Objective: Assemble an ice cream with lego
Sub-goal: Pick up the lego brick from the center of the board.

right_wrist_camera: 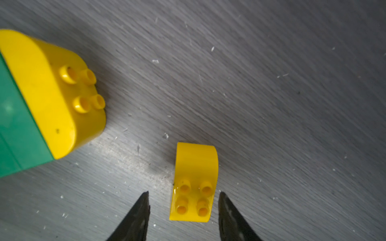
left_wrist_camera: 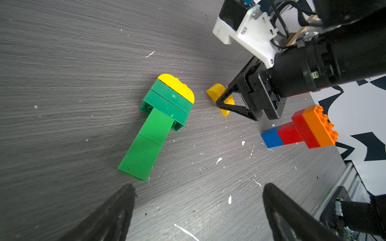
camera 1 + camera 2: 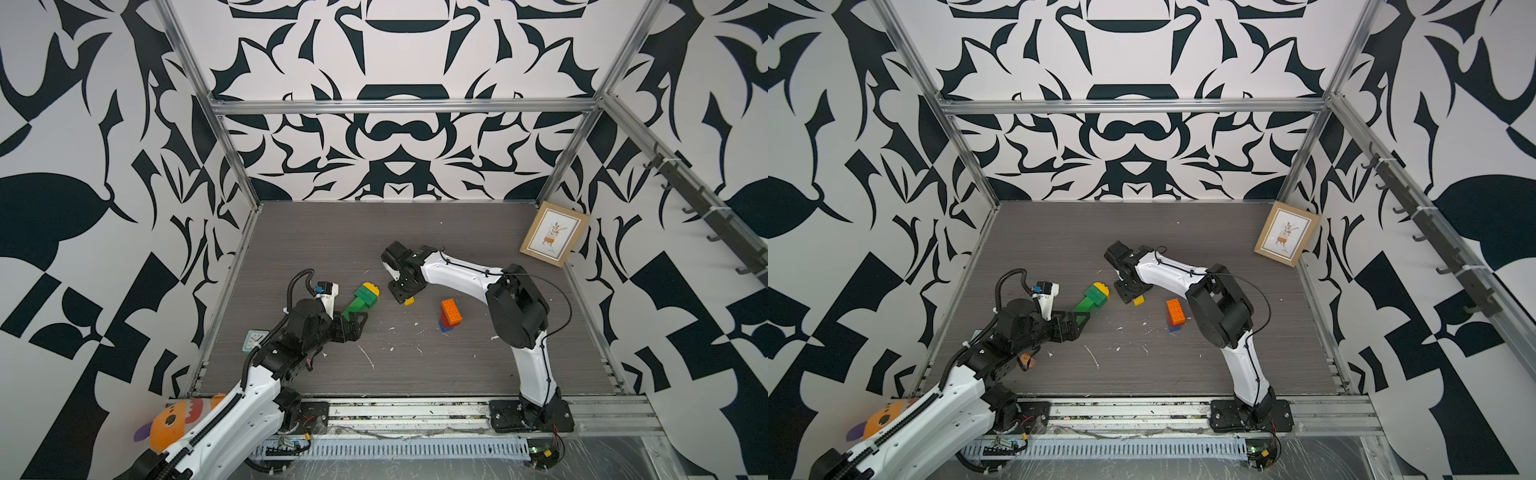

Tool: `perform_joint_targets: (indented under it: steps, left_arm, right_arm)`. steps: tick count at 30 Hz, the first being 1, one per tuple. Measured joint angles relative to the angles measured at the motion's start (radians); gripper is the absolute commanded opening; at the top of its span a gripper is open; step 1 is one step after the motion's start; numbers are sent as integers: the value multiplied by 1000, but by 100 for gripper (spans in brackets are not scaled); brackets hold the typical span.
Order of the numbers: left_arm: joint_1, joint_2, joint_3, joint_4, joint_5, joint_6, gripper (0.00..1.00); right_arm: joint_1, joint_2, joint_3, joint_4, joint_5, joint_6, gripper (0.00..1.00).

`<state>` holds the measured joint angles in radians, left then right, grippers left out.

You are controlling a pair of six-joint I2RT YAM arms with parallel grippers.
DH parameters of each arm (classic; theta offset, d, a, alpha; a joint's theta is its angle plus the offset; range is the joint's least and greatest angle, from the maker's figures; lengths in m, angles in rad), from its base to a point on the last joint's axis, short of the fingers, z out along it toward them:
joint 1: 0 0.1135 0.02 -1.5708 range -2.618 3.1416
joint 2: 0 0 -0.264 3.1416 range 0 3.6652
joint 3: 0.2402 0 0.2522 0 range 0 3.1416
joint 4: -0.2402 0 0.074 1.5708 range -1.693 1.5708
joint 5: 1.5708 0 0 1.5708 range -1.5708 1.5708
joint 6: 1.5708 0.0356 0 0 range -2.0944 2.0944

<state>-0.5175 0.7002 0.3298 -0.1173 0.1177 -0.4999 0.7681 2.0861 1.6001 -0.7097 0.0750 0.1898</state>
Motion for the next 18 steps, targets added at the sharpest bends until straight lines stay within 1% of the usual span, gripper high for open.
perform_joint_targets:
  steps: [2, 4, 12, 15, 18]
  left_arm:
    - [0, -2, 0, 0, -4, 0, 99]
    - [0, -6, 0, 0, -7, 0, 99]
    - [0, -12, 0, 0, -10, 0, 99]
    - [0, -12, 0, -1, -10, 0, 99]
    - [0, -12, 0, -1, -9, 0, 99]
  right_arm:
    - [-5, 3, 0, 6, -11, 14, 45]
    - [-8, 10, 1, 7, -19, 22, 41]
    - [-14, 43, 2, 3, -47, 34, 42]
    - [-14, 42, 2, 4, -46, 38, 34]
    - [-14, 35, 1, 4, -38, 40, 28]
